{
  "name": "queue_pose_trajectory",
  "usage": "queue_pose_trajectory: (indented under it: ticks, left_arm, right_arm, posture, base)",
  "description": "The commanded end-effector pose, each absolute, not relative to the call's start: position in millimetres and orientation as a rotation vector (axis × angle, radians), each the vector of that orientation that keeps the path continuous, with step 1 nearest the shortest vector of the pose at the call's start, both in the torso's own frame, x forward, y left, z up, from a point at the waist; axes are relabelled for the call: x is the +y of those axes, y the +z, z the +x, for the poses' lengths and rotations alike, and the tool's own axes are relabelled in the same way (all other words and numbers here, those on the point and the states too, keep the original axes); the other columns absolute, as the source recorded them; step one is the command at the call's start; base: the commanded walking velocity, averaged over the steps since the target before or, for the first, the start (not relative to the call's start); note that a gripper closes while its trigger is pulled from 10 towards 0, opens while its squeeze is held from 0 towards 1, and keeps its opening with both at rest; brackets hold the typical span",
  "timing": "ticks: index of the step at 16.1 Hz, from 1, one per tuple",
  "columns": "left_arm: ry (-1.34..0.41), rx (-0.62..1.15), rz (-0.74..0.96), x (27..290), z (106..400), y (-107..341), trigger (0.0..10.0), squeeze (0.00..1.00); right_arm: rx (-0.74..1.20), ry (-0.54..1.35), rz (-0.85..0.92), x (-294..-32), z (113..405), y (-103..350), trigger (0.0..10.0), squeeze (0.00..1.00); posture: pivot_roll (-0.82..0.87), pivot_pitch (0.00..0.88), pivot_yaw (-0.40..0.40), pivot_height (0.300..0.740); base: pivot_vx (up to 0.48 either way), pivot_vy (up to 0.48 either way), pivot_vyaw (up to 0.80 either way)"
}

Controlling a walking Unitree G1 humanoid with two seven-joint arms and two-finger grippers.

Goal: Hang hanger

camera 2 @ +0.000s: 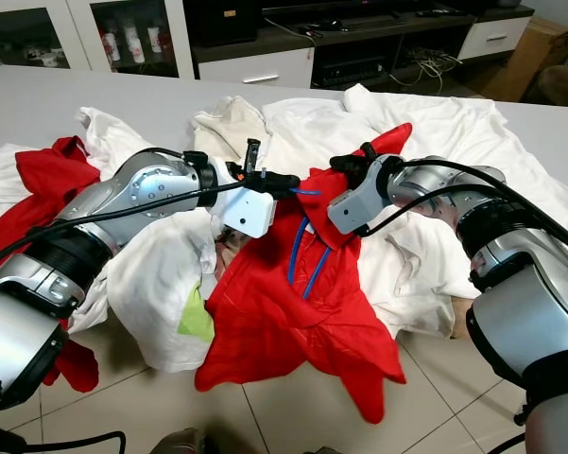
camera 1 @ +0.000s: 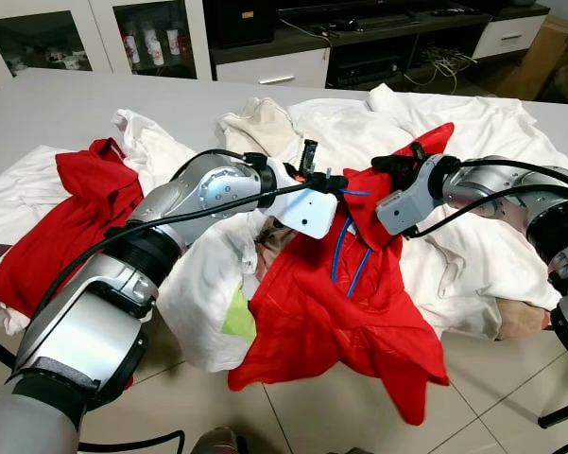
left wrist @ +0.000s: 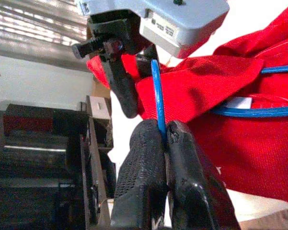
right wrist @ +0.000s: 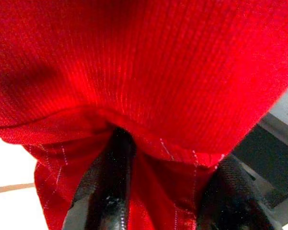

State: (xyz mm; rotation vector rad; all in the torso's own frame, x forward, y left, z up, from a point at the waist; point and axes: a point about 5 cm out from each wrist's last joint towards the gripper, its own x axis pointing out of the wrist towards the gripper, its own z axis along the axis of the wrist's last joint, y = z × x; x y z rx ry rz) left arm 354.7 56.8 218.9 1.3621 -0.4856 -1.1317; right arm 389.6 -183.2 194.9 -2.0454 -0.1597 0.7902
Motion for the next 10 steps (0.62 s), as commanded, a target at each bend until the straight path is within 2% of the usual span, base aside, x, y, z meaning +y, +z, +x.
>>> queue_pose_trajectory:
  ticks: [1,10]
  left_arm:
    - [-1.069,-0.517,1.37,58.7,359.7,231.2,10.0,0.0]
    - [-0.976,-0.546,1.345,59.8,365.7,234.1,10.0,0.0]
  right_arm:
    - [-0.138,0.768,-2.048,-189.2,391.2,199.8,0.0,0.0]
    - [-0.119,0.676,-1.895,-197.6,390.1,192.9,0.0,0.0]
  posture:
    - [0.09,0.0,-0.013,0.74]
    - [0.09,0.0,-0.015,0.74]
  base:
    - [0.0,0.0,0.0]
    - [0.0,0.0,0.0]
